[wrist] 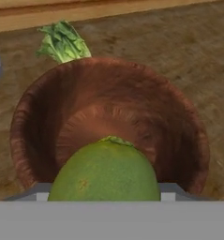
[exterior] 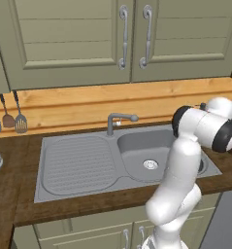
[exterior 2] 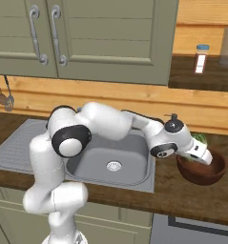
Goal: Pick the lime from the sink and place it in the bowl. Then pick the bowl and place it in the microwave. Then close the microwave door and press the start button.
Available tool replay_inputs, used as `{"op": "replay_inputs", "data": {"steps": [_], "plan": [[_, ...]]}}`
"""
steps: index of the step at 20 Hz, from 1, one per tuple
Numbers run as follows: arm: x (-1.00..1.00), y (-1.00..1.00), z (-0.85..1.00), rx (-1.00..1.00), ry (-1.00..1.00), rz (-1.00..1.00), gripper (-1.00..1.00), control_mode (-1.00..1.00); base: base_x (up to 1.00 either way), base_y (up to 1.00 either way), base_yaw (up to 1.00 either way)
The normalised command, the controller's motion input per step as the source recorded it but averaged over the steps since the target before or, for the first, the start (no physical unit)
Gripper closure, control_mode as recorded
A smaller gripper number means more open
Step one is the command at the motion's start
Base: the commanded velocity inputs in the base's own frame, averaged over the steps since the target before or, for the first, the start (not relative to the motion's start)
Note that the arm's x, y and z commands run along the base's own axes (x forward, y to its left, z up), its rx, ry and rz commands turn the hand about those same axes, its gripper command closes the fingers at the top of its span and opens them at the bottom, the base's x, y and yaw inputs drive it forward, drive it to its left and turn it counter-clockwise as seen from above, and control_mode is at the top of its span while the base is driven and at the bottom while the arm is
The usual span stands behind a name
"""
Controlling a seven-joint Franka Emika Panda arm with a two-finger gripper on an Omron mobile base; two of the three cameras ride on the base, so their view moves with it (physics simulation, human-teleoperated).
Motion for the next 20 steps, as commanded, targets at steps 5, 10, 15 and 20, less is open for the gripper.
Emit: {"op": "replay_inputs", "data": {"steps": [5, 10, 15, 20], "plan": [[0.11, -0.38, -0.08, 0.01, 0.02, 0.00, 1.00, -1.00, 0.00, 0.00, 0.00], [0.12, -0.41, 0.14, 0.05, 0.00, 0.00, 1.00, -1.00, 0.00, 0.00, 0.00], [0.09, -0.15, 0.06, 0.02, 0.00, 0.02, 1.00, -1.00, 0.00, 0.00, 0.00], [0.25, -0.01, 0.00, 0.00, 0.00, 0.05, 1.00, -1.00, 0.00, 0.00, 0.00]]}}
